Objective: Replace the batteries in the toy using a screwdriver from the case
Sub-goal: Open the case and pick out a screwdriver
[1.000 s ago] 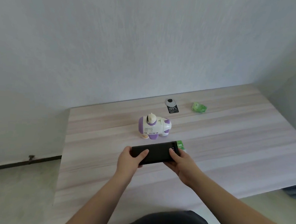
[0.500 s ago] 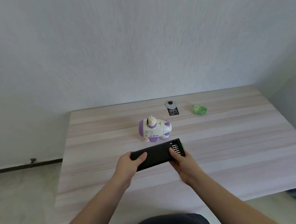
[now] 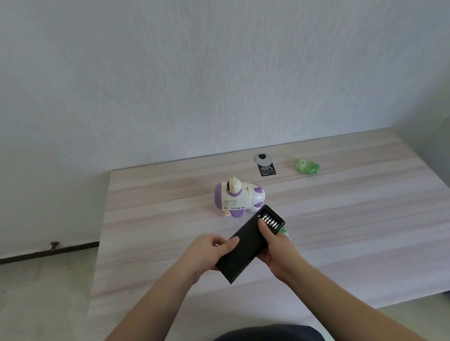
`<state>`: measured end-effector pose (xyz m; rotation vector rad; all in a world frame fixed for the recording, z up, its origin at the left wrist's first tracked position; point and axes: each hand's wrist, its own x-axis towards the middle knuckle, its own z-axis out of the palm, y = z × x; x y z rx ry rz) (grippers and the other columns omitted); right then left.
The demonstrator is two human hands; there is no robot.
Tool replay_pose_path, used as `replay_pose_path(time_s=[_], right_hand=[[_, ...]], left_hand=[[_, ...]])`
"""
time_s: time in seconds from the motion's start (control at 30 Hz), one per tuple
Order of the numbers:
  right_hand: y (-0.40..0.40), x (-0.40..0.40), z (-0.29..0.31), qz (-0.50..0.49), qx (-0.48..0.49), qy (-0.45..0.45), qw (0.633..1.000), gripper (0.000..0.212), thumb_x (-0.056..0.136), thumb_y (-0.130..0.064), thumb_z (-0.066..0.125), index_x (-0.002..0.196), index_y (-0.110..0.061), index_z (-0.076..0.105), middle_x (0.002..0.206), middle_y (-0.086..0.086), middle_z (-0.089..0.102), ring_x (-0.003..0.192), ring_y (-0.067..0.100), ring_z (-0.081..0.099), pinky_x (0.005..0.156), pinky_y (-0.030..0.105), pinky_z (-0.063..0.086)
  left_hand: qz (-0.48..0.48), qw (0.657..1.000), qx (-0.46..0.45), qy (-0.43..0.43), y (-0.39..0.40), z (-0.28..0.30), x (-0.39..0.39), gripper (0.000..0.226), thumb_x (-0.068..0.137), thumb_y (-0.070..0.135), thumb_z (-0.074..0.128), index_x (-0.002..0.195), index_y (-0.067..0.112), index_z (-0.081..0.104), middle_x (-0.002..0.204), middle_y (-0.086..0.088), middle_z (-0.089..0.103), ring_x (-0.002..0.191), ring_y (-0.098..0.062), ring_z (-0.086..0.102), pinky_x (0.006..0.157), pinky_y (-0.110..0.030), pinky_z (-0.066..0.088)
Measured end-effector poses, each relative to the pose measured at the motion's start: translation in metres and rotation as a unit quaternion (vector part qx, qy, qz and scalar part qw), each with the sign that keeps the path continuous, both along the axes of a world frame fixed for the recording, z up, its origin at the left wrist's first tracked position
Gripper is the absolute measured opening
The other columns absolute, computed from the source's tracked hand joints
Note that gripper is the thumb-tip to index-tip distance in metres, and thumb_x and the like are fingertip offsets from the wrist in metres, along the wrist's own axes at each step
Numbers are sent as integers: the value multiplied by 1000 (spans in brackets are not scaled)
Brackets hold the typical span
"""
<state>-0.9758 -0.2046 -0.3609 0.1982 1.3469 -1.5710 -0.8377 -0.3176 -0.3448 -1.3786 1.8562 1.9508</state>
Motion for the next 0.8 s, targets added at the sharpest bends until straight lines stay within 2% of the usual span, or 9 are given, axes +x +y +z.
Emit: replay_pose_path(time_s=[0.07, 0.17, 0.3, 0.43, 0.5, 0.63, 0.8], right_hand=[[0, 1, 0, 16, 1, 7, 1000, 26, 94, -26, 60, 114, -10, 60, 106, 11, 71, 98, 24, 69, 73, 33, 57], [-1, -2, 0, 20, 5, 18, 1000, 24, 93, -22, 61, 113, -9, 60, 106, 12, 71, 99, 24, 68, 75, 33, 57], [3, -7, 4, 39, -8, 29, 999, 21, 91, -14, 63, 112, -8, 60, 108, 12, 70, 99, 24, 68, 76, 32, 57], [5, -10, 5, 46, -30, 15, 998, 25, 89, -7, 64, 114, -5, 60, 107, 12, 70, 99, 24, 68, 77, 30, 57], [4, -7, 3, 40, -34, 7, 999, 29, 90, -12, 64, 117, -4, 59, 108, 13, 70, 100, 25, 67, 79, 33, 56], [2, 4, -5, 40, -13, 4, 999, 37, 95, -34, 57, 125, -13, 55, 117, 11, 68, 106, 26, 66, 75, 36, 58], [3, 5, -2, 59, 8, 39, 997, 37, 95, -40, 54, 126, -20, 55, 114, 5, 69, 103, 22, 67, 70, 32, 57]], left_hand=[[-24, 996, -73, -35, 0, 1, -4, 50, 83, 57, 65, 88, 7, 70, 78, -1, 70, 70, -12, 63, 61, -23, 48], [-28, 994, -105, -20, 3, 1, -7, 48, 85, 54, 64, 88, 7, 69, 78, -1, 70, 67, -11, 61, 59, -20, 43], [-27, 998, -59, 14, 5, 0, -6, 28, 87, 42, 68, 93, 15, 70, 87, -2, 75, 81, -17, 71, 69, -28, 55], [-35, 999, -4, 30, 6, -3, -2, 19, 90, 32, 67, 98, 14, 69, 87, -3, 76, 81, -16, 72, 68, -25, 53], [-37, 998, 17, 38, 9, -5, -1, 20, 92, 29, 66, 103, 13, 68, 89, -3, 76, 84, -18, 73, 72, -28, 54], [-30, 999, 13, 40, 12, -11, -1, 18, 93, 29, 63, 103, 14, 66, 90, -2, 76, 86, -17, 72, 77, -31, 55], [-9, 999, 28, 19, 17, -8, -7, 29, 93, 43, 59, 100, 17, 68, 94, -3, 75, 87, -18, 72, 77, -32, 57]])
